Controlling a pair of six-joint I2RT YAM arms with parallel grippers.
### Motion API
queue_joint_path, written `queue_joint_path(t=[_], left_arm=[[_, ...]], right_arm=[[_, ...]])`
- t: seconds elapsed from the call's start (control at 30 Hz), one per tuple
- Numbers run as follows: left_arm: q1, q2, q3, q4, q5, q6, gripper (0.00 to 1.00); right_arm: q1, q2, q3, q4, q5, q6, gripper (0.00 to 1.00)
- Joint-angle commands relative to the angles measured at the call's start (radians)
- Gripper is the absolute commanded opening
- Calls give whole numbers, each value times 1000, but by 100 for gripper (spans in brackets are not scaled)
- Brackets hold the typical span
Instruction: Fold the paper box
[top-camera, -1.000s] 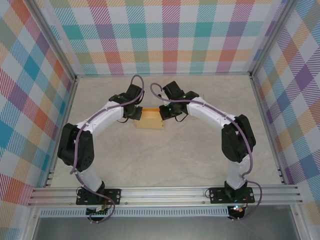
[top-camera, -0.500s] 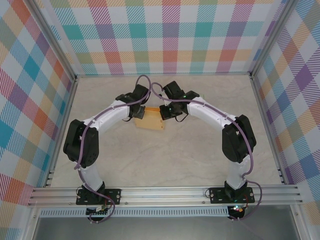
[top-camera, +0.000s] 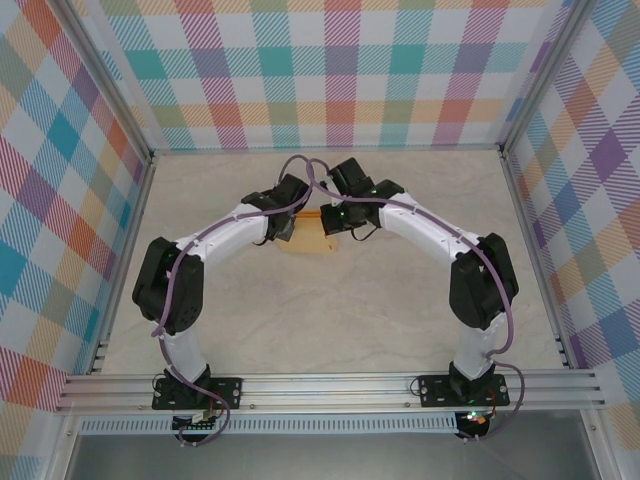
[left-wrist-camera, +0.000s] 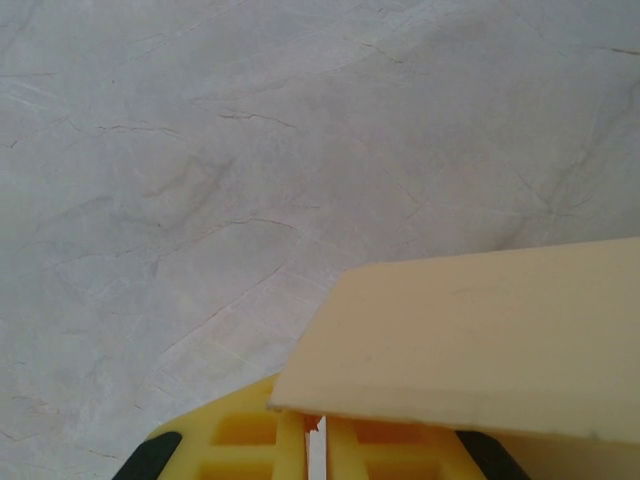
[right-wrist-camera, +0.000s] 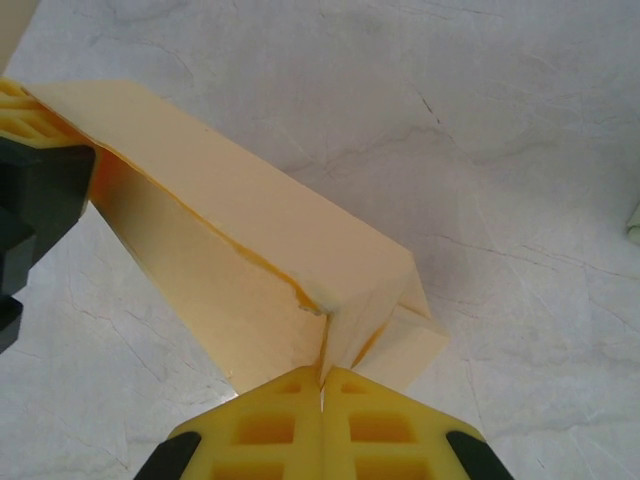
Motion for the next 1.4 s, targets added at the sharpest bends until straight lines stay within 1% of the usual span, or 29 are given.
queue_joint_path(t=[0.0,0.23,0.37,0.67,0.9,1.03,1.13,1.37], left_arm=[[-30,55,-10,-36,54,20,10],[-38,76,1,-42,45,29,10],[-41,83,7,-54,21,30,11],[-44,51,26,-68,16,41,10],[-53,52,36,-82,-12,37,10],[-62,68,41,-90,-43,36,10],[-71,91,52,-104,-74,38,11],[-88,106,51,-103,-95,48,11]], right_arm=[[-1,-14,27,96,-85,45,0],[-27,-39,-28,170,-147,115,0],[-38,-43,-44,163,-140,123,0],[-41,-32,-40,71,-43,88,0],[-40,-47,-75,35,-132,87,0],[-41,-74,-113,37,-124,99,0],[-44,-93,-140,67,-122,121,0],[-82,-106,-168,155,-194,190,0]])
